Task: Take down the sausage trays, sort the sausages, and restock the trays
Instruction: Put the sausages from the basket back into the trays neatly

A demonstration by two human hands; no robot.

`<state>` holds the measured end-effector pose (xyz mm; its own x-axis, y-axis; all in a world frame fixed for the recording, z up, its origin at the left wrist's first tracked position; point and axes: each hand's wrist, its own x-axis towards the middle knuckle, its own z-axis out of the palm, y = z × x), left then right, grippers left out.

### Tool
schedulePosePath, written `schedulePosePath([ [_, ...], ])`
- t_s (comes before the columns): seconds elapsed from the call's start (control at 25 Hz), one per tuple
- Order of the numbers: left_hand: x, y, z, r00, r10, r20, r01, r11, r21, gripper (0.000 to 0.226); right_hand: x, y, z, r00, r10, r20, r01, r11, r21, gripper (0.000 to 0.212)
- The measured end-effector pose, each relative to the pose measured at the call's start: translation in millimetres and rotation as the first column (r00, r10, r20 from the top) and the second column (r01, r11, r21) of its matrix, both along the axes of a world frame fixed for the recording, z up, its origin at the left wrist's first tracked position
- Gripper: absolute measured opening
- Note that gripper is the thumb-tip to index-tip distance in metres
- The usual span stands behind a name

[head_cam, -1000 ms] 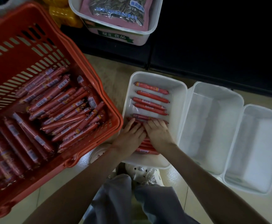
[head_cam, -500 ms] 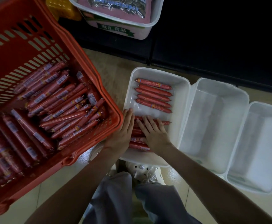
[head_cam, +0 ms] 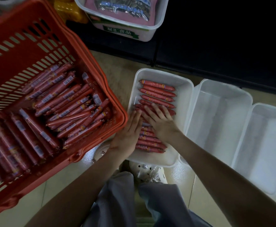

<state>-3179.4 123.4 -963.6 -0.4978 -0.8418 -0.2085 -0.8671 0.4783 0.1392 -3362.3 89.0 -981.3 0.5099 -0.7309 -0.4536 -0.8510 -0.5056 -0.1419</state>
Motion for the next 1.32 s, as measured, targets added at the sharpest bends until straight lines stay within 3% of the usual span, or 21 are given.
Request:
schedulePosePath([
  [0.08,-4,-2,28,0.998,-0.043,-0.053,0.049,0.992,0.120,0.057,0,-5,26,0.996,0.077,0.032,-0.076,0.997,-0.029,0.070],
  [0.2,3,1,95,0.967,-0.042,-0.251,0.124,0.938,0.323,0.048,15,-9,80,0.997,-0.017,0.076,0.023,0.997,-0.079,0.070],
  [0.32,28,7,180,0.808,0.313,-0.499,-0.007,0.852,0.524,0.034,38,-15,138,0.978,-0.140,0.158,0.148,0.988,-0.044,0.074],
  [0.4,53,11,225,0.623,0.433,-0.652,-0.122,0.876,0.466,0.028,61,-19,176,0.937,-0.141,0.319,0.204,0.963,-0.175,0.069],
  [0.44,71,13,235,0.560,0.441,-0.702,-0.231,0.896,0.379,0.026,75,-22,190,0.915,-0.102,0.390,0.208,0.948,-0.240,0.066],
  [0.48,91,12,233,0.554,0.450,-0.700,-0.359,0.888,0.288,0.026,91,-24,201,0.900,-0.056,0.433,0.196,0.938,-0.285,0.064],
  [0.56,136,3,209,0.669,0.513,-0.538,-0.546,0.830,0.113,0.035,131,-30,216,0.895,0.072,0.441,0.089,0.938,-0.334,0.063],
  [0.6,156,-2,188,0.739,0.572,-0.357,-0.580,0.809,0.097,0.046,153,-33,218,0.902,0.126,0.414,0.008,0.952,-0.307,0.067],
  [0.68,188,-12,148,0.780,0.621,0.071,-0.622,0.760,0.186,0.075,194,-37,206,0.923,0.201,0.327,-0.159,0.976,-0.151,0.079],
  [0.76,210,-26,118,0.777,0.534,0.332,-0.612,0.763,0.207,0.091,231,-47,180,0.951,0.226,0.209,-0.223,0.974,-0.040,0.086],
  [0.88,226,-52,81,0.794,0.451,0.407,-0.562,0.800,0.209,0.099,264,-74,133,0.974,0.218,0.061,-0.210,0.972,-0.106,0.084],
  [1.04,227,-73,55,0.846,0.379,0.376,-0.486,0.838,0.247,0.105,293,-99,81,0.960,0.256,-0.112,-0.264,0.963,-0.061,0.078],
  [1.32,226,-72,53,0.895,0.359,0.266,-0.429,0.858,0.284,0.072,300,-100,80,0.933,0.332,-0.135,-0.329,0.943,0.046,0.067],
])
